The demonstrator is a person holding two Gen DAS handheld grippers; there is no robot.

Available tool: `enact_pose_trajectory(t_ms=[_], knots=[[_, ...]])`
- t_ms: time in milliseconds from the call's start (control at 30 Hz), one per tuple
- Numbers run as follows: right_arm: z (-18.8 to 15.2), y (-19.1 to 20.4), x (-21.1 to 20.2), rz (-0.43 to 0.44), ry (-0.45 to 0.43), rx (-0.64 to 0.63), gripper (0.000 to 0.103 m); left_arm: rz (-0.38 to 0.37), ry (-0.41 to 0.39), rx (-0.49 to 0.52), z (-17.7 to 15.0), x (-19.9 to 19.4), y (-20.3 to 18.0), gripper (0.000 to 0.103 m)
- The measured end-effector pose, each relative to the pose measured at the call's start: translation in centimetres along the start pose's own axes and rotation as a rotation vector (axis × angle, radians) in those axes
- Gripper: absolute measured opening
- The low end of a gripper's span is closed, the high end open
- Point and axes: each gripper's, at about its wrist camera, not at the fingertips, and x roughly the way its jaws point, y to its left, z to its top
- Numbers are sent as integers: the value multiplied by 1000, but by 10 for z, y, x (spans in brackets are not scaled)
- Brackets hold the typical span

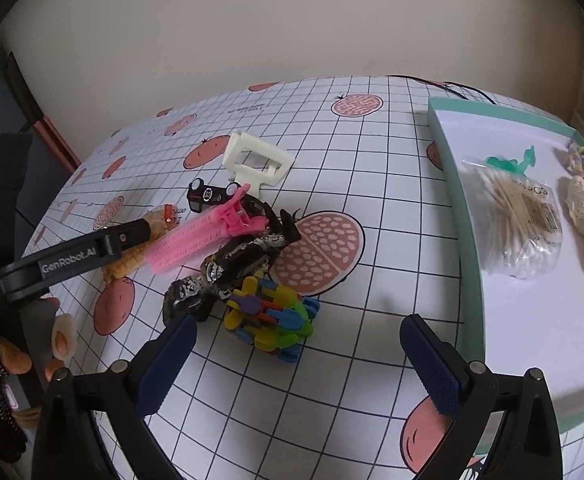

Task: Organize objects
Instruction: 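Grasp the wafer snack packet with the left tool while the right tool grasps the colorful block toy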

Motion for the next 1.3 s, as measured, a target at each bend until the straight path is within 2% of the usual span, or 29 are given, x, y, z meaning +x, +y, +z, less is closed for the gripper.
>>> enact_pose_trajectory(t_ms=[200, 467, 600, 633, 700, 833, 900, 1033, 1200, 1300], knots=[[1, -1, 2, -9, 2, -7, 103, 28, -8, 100, 2, 7, -1, 103], [0, -4, 7, -15, 9, 8, 98, 64, -19, 162, 0, 13, -6, 103], [1, -4, 7, -13, 3, 7, 95, 45, -12, 149, 0, 15, -4, 101], [1, -3, 8, -13, 3, 6, 93, 45, -7, 147, 0, 15, -3, 100], [1, -3, 8, -14, 3, 3, 90, 47, 4, 149, -1, 17, -3, 88], [0, -2, 8, -15, 4, 4, 87, 32, 15, 139, 0, 19, -3, 80], [1, -4, 7, -15, 2, 10, 85, 27, 29, 137, -1, 20, -4, 70], [1, -3, 6, -12, 1, 11, 77, 14, 40, 139, -2, 22, -4, 61], [1, -2, 6, -13, 2, 8, 69, -1, 49, 123, -2, 20, -4, 45], [1, -2, 5, -13, 3, 6, 63, -3, 49, 123, -3, 18, -4, 40]])
